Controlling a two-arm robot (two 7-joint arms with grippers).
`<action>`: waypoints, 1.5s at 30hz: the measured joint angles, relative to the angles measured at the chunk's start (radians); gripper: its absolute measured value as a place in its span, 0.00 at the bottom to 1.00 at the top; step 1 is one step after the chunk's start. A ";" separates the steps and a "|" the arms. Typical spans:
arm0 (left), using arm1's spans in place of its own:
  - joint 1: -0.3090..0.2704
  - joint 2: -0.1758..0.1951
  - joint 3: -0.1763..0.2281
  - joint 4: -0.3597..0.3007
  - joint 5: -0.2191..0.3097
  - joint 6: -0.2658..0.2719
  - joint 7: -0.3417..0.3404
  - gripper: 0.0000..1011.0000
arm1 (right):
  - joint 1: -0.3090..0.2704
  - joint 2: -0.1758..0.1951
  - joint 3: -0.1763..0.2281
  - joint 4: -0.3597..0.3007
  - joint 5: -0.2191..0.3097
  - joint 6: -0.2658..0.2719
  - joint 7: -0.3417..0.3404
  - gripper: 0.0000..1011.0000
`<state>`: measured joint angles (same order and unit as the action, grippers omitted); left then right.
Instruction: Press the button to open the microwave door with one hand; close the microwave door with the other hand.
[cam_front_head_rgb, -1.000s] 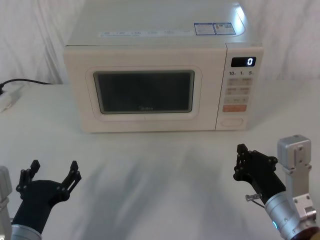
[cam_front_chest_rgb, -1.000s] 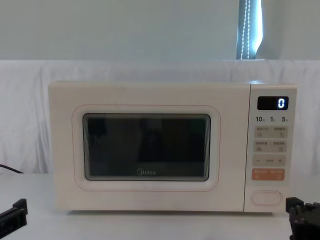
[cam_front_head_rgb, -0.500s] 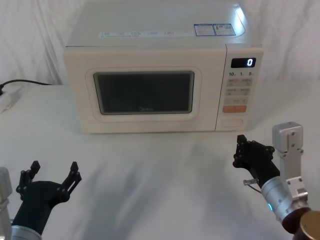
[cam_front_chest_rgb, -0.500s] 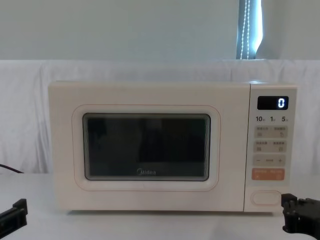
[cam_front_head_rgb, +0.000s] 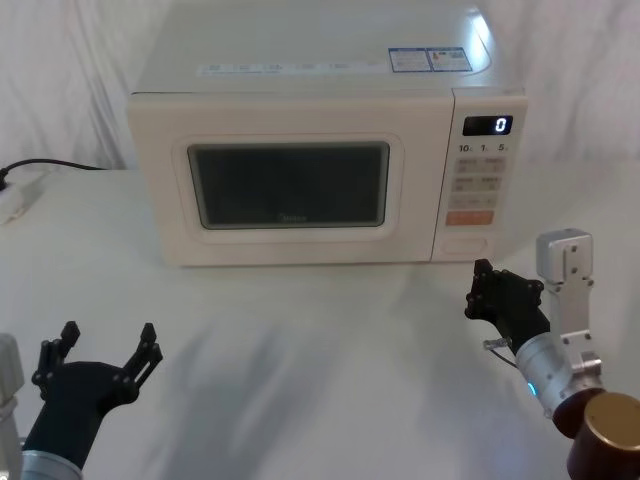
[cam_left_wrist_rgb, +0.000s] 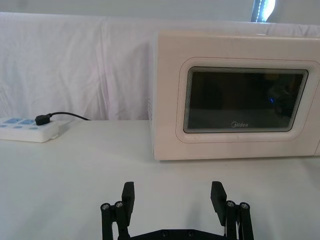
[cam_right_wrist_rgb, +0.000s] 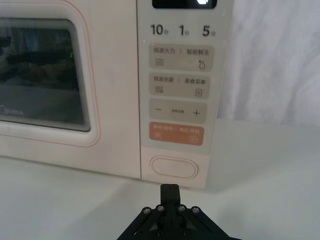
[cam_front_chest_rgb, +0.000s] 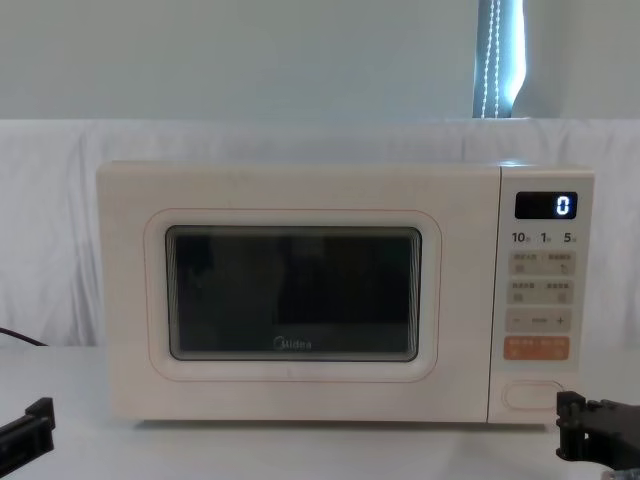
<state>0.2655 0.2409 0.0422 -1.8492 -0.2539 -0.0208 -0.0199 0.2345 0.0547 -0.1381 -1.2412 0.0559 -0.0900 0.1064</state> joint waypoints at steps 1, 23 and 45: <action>0.000 0.000 0.000 0.000 0.000 0.000 0.000 0.99 | 0.006 -0.001 0.001 0.009 0.000 -0.002 0.001 0.00; 0.000 0.000 0.000 0.000 0.000 0.000 0.000 0.99 | 0.167 -0.026 0.007 0.250 -0.015 -0.069 0.006 0.00; 0.000 0.000 0.000 0.000 0.000 0.000 0.000 0.99 | 0.254 -0.044 0.026 0.391 -0.025 -0.123 -0.002 0.00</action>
<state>0.2655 0.2409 0.0421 -1.8492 -0.2538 -0.0208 -0.0200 0.4888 0.0105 -0.1124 -0.8501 0.0313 -0.2127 0.1047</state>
